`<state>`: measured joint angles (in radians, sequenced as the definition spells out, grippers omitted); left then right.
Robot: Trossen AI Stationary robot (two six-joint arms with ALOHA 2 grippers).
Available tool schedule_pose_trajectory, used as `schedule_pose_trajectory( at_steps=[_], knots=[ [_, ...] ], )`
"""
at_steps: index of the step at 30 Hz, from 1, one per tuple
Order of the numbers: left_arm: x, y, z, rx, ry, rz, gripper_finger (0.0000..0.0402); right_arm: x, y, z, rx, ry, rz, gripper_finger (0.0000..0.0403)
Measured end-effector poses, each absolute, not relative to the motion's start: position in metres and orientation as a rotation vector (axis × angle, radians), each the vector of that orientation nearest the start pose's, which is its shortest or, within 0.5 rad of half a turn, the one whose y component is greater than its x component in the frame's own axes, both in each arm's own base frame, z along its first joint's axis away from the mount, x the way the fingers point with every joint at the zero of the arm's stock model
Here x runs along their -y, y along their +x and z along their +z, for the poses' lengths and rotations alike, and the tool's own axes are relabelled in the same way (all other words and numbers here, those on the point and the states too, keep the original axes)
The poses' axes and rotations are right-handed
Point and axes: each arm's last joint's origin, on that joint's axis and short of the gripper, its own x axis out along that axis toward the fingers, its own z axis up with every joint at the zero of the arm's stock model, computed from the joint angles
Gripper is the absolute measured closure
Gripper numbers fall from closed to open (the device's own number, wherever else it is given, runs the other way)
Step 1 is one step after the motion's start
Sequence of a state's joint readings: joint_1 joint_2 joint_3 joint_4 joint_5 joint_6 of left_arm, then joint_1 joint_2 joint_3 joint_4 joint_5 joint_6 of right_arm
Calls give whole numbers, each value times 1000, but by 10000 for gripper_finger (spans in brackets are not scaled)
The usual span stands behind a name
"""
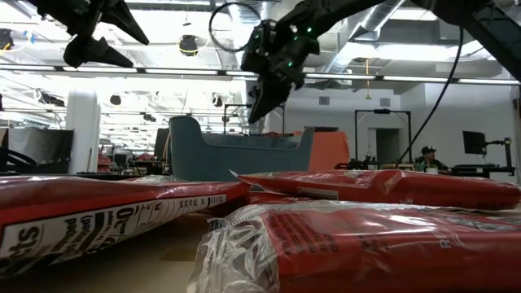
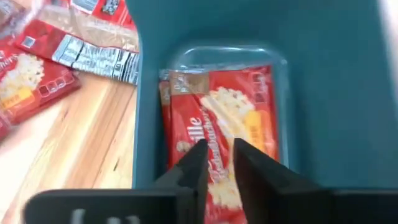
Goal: Sort popcorn bags into baskets
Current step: Put the red popcorn bag into the blue bin
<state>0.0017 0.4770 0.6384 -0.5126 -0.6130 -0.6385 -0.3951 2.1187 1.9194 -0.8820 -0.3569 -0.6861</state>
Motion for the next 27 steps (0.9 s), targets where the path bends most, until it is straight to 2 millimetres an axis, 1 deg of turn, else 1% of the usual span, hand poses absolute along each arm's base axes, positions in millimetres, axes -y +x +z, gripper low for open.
schedule_pose_trajectory(
  at_steps=[2, 4, 9, 12, 16, 22, 27],
  knots=[
    [-17, 103, 291, -140, -509, 691, 98, 163, 431, 245, -954, -236, 314, 334],
    [-17, 103, 290, -147, -515, 695, 98, 164, 434, 237, -961, -232, 317, 350],
    [-17, 103, 289, -154, -520, 698, 98, 170, 442, 211, -1004, -221, 304, 380],
    [-17, 103, 289, -154, -522, 699, 98, 174, 442, 200, -1026, -206, 303, 389],
    [-17, 103, 289, -154, -522, 699, 98, 176, 445, 185, -1054, -191, 311, 384],
    [-17, 102, 289, -154, -520, 703, 98, 174, 448, 186, -1036, -209, 304, 375],
    [-17, 102, 289, -153, -520, 704, 98, 172, 451, 186, -1042, -237, 274, 388]
  ],
)
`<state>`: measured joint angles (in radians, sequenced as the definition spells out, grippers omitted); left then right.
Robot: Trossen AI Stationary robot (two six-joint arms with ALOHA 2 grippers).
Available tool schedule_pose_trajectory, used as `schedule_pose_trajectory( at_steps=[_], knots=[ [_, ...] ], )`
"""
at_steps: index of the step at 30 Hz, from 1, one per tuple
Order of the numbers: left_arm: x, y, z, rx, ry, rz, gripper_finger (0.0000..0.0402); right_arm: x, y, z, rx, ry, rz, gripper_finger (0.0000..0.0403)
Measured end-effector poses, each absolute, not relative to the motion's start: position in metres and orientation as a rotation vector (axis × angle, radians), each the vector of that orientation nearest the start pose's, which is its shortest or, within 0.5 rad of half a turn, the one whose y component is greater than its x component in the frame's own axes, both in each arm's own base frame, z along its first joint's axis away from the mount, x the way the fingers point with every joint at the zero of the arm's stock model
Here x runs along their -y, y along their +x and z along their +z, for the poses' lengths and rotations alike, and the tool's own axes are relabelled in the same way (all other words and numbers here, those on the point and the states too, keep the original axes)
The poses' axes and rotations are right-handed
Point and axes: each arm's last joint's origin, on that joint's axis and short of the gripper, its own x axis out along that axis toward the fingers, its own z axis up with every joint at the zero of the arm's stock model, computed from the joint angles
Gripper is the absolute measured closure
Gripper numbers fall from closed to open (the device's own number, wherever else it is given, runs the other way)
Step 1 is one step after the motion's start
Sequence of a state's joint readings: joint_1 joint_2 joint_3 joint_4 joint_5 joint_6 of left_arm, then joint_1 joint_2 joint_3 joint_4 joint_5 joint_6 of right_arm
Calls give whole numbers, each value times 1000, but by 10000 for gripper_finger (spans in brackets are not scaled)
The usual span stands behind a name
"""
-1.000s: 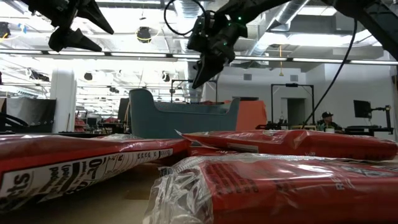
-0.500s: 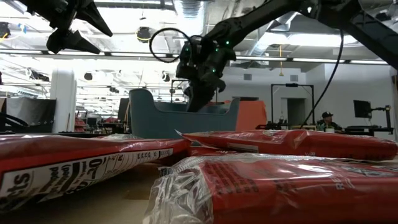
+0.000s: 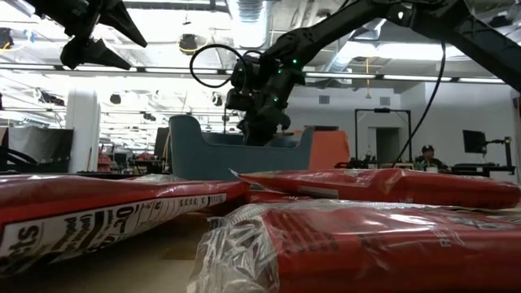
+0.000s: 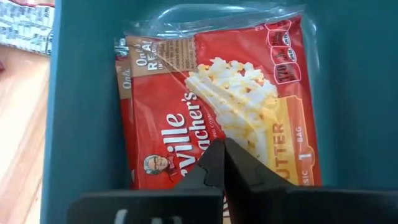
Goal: Sort popcorn bags into baskets
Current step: Put the red popcorn bag into the blue bin
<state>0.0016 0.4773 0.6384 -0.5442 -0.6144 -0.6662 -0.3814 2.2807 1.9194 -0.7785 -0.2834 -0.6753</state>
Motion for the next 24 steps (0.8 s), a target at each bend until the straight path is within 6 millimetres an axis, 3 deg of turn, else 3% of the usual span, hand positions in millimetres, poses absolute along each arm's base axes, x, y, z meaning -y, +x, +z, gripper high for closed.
schedule_pose_trajectory(
  at_steps=[14, 24],
  knots=[
    [-17, 102, 289, -153, -522, 704, 98, 156, 455, 191, -1111, -247, 132, 364],
    [-16, 103, 289, -159, -526, 689, 98, 154, 448, 213, -1107, -207, 103, 366]
  ],
)
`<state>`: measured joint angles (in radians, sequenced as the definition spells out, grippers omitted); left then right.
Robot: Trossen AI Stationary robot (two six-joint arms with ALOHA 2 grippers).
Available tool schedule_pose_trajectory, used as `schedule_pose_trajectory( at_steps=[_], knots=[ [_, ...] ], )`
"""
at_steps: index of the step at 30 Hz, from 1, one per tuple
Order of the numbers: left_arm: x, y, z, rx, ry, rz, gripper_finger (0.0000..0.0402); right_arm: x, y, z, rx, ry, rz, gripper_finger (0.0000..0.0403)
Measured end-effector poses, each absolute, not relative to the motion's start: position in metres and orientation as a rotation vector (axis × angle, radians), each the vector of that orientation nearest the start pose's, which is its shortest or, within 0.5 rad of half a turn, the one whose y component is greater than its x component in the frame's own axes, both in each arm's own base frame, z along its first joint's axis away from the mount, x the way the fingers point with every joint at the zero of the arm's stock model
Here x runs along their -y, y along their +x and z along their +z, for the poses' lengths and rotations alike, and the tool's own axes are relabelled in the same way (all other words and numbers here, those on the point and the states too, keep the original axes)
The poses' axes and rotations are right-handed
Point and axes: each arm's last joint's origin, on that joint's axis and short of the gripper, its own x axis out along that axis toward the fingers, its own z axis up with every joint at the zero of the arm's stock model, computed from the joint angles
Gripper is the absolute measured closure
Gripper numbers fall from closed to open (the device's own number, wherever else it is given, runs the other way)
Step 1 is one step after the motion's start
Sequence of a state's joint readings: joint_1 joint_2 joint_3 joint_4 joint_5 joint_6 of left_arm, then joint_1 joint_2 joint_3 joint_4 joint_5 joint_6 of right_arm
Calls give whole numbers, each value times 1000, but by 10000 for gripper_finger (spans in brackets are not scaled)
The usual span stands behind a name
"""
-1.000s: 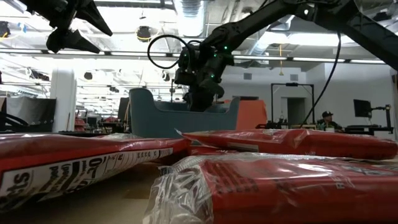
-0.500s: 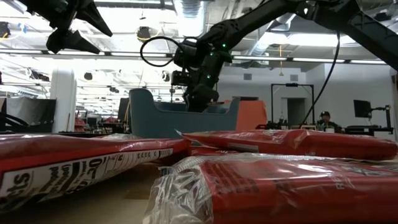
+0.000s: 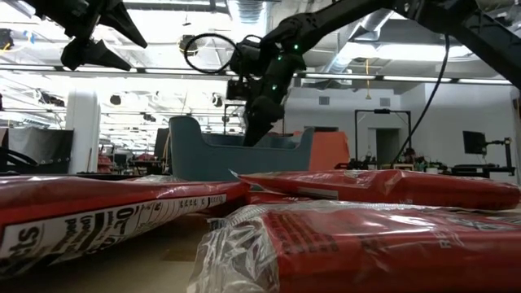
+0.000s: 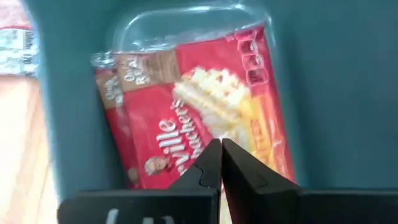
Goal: Sort popcorn bags into baskets
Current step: Put the red popcorn bag into the blue bin
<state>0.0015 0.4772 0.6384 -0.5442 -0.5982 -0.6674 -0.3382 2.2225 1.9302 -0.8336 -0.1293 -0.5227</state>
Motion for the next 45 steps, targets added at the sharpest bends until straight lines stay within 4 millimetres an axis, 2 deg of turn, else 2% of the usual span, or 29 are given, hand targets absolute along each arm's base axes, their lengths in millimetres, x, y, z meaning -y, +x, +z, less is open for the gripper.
schedule_pose_trajectory(
  at_steps=[4, 10, 12, 17, 20, 25, 28, 34, 37, 41, 45],
  knots=[
    [-15, 103, 288, -181, -532, 648, 98, 142, 430, 243, -1177, -153, 148, 358],
    [-14, 104, 288, -212, -508, 595, 98, 112, 395, 276, -1278, 220, 308, 352],
    [-14, 104, 288, -222, -498, 579, 98, 98, 385, 285, -1346, 285, 316, 353],
    [-12, 105, 288, -247, -487, 523, 98, 45, 367, 309, -1467, 293, 337, 357],
    [-11, 105, 287, -256, -494, 497, 98, 10, 355, 329, -1473, 261, 306, 361],
    [-10, 106, 287, -273, -505, 449, 98, -43, 333, 354, -1458, 203, 73, 362],
    [-9, 106, 287, -282, -512, 420, 98, -72, 319, 364, -1434, 244, -37, 341],
    [-8, 106, 287, -298, -524, 371, 98, -126, 298, 367, -1408, 325, -182, 254],
    [-8, 106, 287, -298, -524, 369, 98, -146, 289, 366, -1383, 331, -240, 203],
    [-8, 106, 287, -298, -524, 370, 98, -159, 274, 342, -1430, 326, -351, 164],
    [-8, 106, 287, -296, -516, 369, 98, -160, 258, 313, -1351, 377, -328, 159]
  ],
)
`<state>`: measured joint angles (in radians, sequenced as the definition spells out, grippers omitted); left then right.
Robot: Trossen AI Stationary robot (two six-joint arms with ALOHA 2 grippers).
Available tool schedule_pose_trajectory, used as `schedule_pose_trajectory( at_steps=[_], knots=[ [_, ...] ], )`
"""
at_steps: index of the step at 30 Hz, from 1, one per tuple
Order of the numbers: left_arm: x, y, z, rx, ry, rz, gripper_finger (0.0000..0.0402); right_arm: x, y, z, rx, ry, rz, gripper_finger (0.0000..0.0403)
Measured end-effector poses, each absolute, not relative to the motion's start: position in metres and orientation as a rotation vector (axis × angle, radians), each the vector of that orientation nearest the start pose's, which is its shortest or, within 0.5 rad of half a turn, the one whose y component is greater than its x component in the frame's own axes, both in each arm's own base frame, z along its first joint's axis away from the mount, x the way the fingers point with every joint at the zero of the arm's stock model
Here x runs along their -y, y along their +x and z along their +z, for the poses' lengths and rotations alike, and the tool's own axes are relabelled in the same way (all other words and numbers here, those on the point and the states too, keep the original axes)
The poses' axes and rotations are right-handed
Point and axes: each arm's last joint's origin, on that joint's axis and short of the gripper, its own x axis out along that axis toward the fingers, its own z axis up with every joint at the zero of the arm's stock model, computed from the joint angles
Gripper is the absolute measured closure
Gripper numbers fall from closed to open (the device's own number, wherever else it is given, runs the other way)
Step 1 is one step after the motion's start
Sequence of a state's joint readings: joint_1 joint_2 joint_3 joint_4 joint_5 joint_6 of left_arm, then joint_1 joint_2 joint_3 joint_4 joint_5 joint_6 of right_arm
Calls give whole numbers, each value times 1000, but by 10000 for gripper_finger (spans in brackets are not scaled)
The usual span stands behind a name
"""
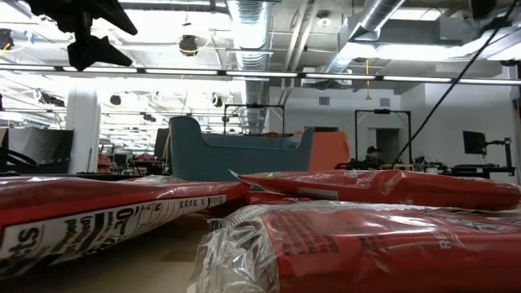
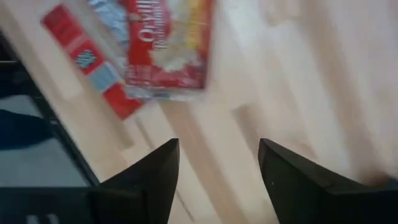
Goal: Sort popcorn bags into baskets
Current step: Put the red popcorn bag into the blue bin
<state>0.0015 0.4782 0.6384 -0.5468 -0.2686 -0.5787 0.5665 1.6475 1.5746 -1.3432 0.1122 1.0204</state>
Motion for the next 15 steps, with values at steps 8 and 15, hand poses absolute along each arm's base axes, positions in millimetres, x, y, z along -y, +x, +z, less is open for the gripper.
schedule_pose_trajectory(
  at_steps=[8, 15],
  knots=[
    [-8, 107, 289, -257, -585, 388, 98, -117, 264, 242, -1155, 395, -127, 160],
    [-10, 107, 289, -225, -651, 446, 98, -82, 289, 183, -1110, 385, -38, 157]
  ],
)
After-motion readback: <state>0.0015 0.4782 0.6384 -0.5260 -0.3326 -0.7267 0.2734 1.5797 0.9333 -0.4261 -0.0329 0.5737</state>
